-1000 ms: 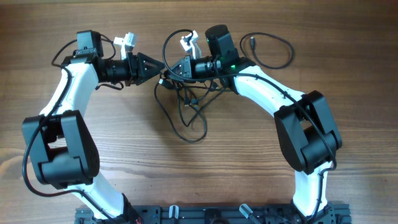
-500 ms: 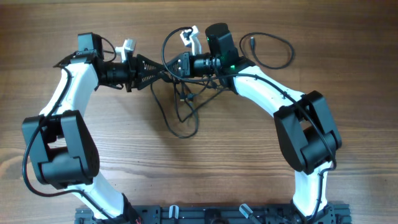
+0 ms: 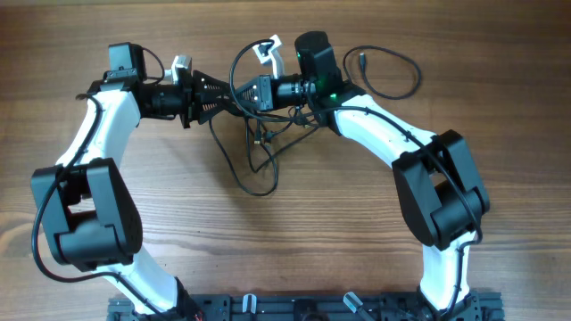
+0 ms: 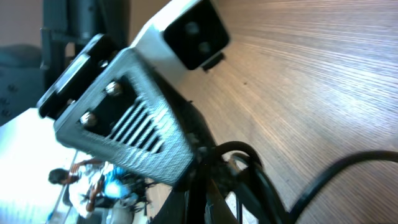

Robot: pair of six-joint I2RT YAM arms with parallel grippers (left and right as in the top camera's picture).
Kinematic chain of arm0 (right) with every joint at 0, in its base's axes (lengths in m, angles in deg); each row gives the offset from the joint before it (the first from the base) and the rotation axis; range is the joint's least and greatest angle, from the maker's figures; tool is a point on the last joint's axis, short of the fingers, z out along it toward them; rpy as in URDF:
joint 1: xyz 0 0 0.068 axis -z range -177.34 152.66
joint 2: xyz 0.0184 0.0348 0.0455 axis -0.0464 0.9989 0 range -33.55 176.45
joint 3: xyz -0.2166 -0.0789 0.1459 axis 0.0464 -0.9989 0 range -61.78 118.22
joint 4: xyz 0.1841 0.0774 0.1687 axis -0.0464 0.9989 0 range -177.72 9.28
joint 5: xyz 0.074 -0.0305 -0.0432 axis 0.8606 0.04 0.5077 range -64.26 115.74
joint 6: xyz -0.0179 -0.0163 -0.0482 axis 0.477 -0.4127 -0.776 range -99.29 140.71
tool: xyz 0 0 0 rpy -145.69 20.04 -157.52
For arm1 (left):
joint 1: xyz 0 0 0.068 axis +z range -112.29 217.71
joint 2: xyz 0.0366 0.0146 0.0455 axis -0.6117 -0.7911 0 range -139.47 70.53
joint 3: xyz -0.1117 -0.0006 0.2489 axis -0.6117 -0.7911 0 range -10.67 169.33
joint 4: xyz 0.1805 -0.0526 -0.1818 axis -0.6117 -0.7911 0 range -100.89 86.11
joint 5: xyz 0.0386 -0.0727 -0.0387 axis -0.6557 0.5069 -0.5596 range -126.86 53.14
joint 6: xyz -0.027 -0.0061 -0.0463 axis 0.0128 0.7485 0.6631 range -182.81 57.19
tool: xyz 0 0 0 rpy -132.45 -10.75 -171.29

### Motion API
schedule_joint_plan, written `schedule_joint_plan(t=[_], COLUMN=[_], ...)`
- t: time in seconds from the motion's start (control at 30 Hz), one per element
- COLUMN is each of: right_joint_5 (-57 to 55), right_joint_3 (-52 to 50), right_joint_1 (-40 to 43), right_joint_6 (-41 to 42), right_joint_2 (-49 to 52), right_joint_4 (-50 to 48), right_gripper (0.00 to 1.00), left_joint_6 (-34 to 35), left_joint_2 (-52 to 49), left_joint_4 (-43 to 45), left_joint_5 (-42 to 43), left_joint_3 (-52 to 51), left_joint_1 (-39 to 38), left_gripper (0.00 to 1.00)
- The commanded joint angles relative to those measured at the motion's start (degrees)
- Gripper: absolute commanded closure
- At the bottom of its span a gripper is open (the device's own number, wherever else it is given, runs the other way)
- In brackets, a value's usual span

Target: Untangle cables

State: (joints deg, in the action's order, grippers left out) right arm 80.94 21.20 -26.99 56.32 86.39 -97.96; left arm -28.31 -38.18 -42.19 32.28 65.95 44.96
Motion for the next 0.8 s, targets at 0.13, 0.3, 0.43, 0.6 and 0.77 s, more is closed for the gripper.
schedule_joint_plan(t=[0.13,0.3,0.43,0.6,0.77], right_joint_5=[5.22,7.17,7.45,7.23,7.26], right_joint_3=[0.90,0.90,0.90,0.90,0.90], right_joint_1=[-0.74,-0.74,-0.72,0.79,3.26], right_joint_6=[-2.51,-2.60,-2.60,-2.60,-2.62], right_joint_2=[-0.46,-0.46,-0.46,-0.46,-0.46], right_joint_4=[-1.33,-1.53,-1.53,-1.38,-0.79], right_gripper=[0.96,0.96,0.96,0.81,0.81], left_joint_6=[5.05,5.44,5.05,-1.11,-14.40], left_joint_2=[0.15,0.15,0.15,0.15,0.15], left_joint_4=[0.90,3.08,3.23,3.02,1.51], left_joint_5=[-1.07,-1.09,-1.29,-1.75,-1.70], left_joint_3=[0.15,0.15,0.15,0.15,0.15], left_joint_1=[-0.37,-0.37,-0.37,-0.37,-0.37], left_gripper=[0.76,0.96,0.96,0.96,0.96])
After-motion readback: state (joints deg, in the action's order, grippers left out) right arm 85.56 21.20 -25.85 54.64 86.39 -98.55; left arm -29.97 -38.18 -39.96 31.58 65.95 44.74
